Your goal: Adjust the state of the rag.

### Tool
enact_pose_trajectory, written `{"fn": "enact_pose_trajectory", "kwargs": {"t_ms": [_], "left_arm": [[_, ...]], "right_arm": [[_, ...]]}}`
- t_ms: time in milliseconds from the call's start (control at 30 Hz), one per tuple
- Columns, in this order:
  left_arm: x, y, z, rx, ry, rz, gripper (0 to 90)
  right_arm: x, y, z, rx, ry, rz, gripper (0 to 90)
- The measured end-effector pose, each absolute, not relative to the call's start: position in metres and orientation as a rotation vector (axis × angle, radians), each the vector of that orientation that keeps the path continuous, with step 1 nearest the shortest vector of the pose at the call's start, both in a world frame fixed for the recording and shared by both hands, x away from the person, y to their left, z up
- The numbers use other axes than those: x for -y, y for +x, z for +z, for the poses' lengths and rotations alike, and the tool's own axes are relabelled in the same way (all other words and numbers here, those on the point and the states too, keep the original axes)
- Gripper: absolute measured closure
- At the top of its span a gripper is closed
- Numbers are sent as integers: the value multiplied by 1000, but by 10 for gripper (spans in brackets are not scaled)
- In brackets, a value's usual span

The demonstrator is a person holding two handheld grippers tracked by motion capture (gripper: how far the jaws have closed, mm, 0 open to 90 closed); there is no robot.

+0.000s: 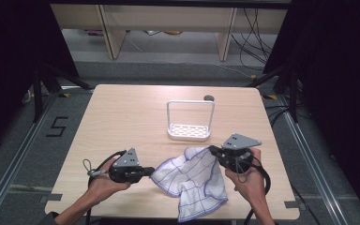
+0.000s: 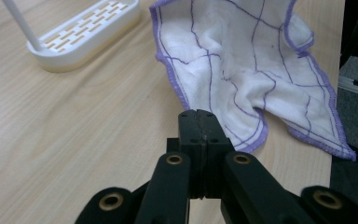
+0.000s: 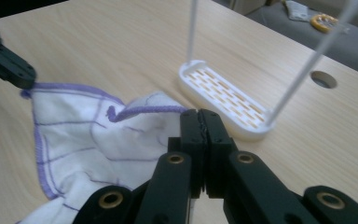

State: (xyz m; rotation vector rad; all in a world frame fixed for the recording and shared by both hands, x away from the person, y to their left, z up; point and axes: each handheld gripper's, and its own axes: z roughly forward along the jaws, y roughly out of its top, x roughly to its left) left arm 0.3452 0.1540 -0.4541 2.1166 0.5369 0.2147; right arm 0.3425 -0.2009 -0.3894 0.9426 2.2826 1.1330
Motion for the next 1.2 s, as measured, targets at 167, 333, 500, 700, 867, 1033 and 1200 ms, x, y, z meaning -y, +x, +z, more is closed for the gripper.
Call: {"fn": "enact_pose_trajectory", "kwargs": {"t_ms": [167,333,500,700,867,1033,1200], "left_arm": [[-163,350,-442,-569,2077,239,896],[-154,375,-451,-611,2105,253,896],[-138,410,-476,-654,2203,300,896],[-133,435,-495,-724,2228,321,895],[-134,432,-491,-724,2196,321,854],[-145,409,-474,-740,2090,288,683],[-146,375,-469,-716,2078,198,574]], "right_arm": [[230,348,-397,-2229,1083,1127,897],[241,368,-420,-2230,1175,1086,896],[244,404,-462,-2291,1279,940,895],[247,413,-478,-2315,1340,826,833],[250,402,-467,-2257,1385,852,656],[253,370,-441,-2245,1333,936,592],[252,335,-435,-2250,1274,963,561]]}}
